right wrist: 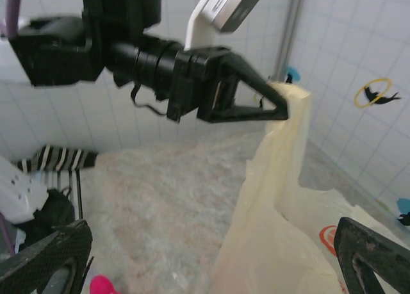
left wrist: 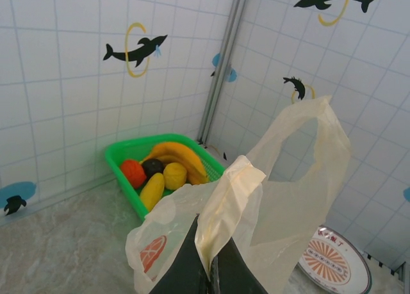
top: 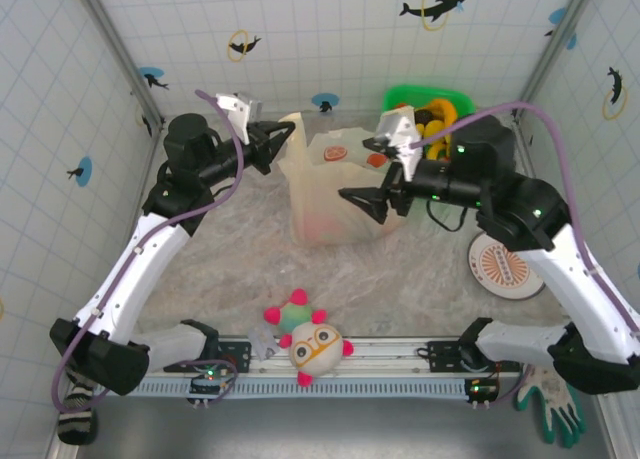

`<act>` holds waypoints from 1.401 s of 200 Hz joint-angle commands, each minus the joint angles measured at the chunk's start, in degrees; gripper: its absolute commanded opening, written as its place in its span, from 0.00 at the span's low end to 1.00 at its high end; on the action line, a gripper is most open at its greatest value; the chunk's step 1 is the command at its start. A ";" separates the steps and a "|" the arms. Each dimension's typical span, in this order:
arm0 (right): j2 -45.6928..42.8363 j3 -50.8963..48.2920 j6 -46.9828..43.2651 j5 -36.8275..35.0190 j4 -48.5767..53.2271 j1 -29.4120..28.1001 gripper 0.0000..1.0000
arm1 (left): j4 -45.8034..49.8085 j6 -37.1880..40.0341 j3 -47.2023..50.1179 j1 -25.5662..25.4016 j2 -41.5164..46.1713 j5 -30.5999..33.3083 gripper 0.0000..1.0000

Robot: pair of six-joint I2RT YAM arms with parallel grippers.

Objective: Place the fake fruits into the plastic bag and tie a complex knot

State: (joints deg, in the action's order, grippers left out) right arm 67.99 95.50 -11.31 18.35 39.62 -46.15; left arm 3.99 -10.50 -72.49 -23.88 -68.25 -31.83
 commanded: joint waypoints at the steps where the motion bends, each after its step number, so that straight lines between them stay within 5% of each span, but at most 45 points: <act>1: 1.78 4.17 -7.28 -2.87 3.26 -1.71 1.00 | -1.62 1.09 -2.01 0.50 0.44 -3.30 0.00; 42: 5.06 2.55 -14.44 1.98 0.38 -1.50 1.00 | -3.02 2.48 -1.87 0.51 0.13 -6.46 0.00; 77: 7.42 0.40 -12.80 11.75 -6.64 4.70 1.00 | -3.57 4.34 -2.40 0.57 -1.23 -9.98 0.00; 137: 14.48 2.36 -12.39 13.15 -9.02 5.55 1.00 | -3.46 7.10 -4.52 0.48 -3.26 -15.99 0.00; 198: 19.87 2.84 -8.23 15.91 -13.48 6.25 0.87 | -3.14 9.68 -3.52 0.54 -2.40 -20.14 0.00; 237: 20.96 1.52 -5.39 16.44 -16.65 5.99 0.70 | -3.11 9.79 -3.23 0.51 -2.45 -19.97 0.00; 280: 20.37 0.12 -2.84 13.03 -17.91 5.94 0.23 | -3.75 8.74 -3.19 0.51 -2.87 -18.88 0.00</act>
State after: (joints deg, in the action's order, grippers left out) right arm 88.49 96.29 -16.03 32.80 24.60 -40.07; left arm 2.92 -2.33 -74.85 -23.77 -71.75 -49.98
